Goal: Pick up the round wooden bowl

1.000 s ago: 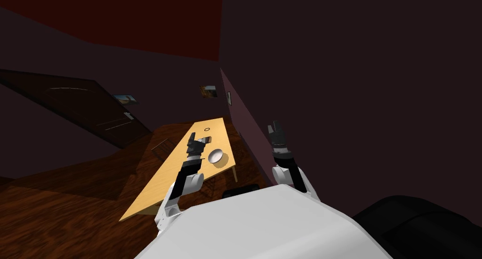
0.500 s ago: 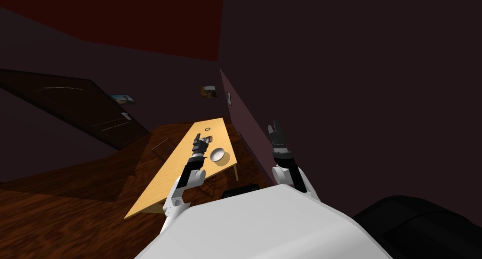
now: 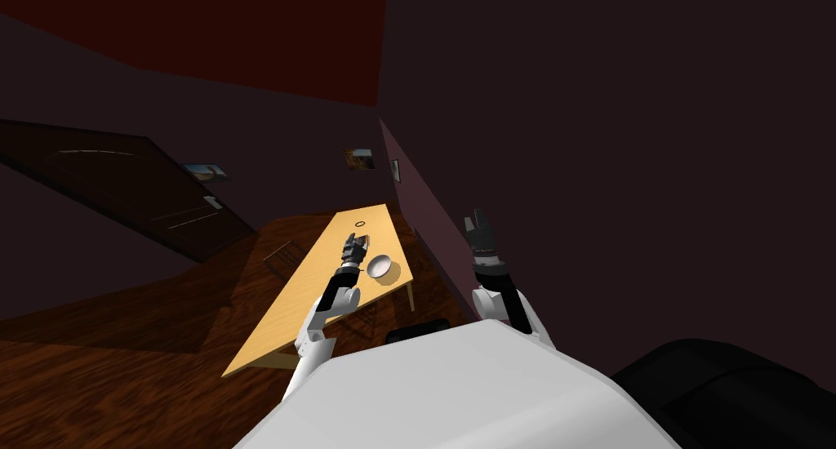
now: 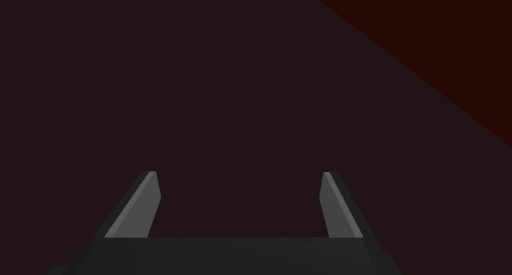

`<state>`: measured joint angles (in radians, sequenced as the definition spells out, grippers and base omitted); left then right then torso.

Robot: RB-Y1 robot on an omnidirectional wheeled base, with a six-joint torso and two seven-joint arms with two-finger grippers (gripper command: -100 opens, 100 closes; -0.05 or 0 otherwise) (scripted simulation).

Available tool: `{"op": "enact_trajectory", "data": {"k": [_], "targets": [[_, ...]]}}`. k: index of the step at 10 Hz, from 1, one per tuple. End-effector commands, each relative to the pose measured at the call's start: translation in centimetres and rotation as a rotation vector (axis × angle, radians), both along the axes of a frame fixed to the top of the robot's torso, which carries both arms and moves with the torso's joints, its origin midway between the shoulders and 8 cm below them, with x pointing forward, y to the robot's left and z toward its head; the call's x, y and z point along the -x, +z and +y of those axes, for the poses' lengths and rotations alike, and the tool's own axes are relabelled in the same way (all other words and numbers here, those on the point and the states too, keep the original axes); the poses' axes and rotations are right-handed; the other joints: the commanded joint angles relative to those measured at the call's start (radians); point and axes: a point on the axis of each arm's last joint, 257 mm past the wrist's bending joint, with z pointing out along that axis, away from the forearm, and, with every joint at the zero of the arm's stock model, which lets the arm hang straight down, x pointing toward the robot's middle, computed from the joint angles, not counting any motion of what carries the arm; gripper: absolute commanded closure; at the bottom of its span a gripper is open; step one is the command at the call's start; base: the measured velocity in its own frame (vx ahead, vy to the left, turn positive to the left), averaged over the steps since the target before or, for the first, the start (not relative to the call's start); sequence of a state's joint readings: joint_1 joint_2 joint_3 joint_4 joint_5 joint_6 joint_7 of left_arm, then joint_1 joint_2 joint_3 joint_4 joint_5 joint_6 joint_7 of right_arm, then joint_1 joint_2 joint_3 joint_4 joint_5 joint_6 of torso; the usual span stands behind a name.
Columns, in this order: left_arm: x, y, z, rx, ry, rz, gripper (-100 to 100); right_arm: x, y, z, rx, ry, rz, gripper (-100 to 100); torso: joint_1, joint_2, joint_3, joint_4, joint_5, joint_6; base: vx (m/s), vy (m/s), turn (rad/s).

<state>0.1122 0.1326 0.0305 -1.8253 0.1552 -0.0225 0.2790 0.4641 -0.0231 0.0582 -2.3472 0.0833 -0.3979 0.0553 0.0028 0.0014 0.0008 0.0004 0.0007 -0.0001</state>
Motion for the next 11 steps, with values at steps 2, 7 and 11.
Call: {"op": "enact_trajectory", "data": {"k": [2,7,11], "targets": [[-1.5,-2.8,-0.2,0.027,-0.012,0.084,-100,0.0,0.0,0.0,0.0,0.0,0.0,0,0.0,0.0,0.0,0.0,0.0,0.0,-0.025,0.036,-0.038],[-3.7,-8.3,-0.8,0.079,-0.032,0.254,-100,0.0,0.0,0.0,0.0,0.0,0.0,0,-0.001,-0.001,0.0,0.0,0.0,0.0,-0.025,0.046,-0.05],[-4.6,-12.1,-1.3,0.111,-0.044,0.383,-100,0.0,0.0,0.0,0.0,0.0,0.0,0,-0.001,-0.001,-0.001,0.0,0.0,0.0,-0.012,0.032,-0.045]]}}
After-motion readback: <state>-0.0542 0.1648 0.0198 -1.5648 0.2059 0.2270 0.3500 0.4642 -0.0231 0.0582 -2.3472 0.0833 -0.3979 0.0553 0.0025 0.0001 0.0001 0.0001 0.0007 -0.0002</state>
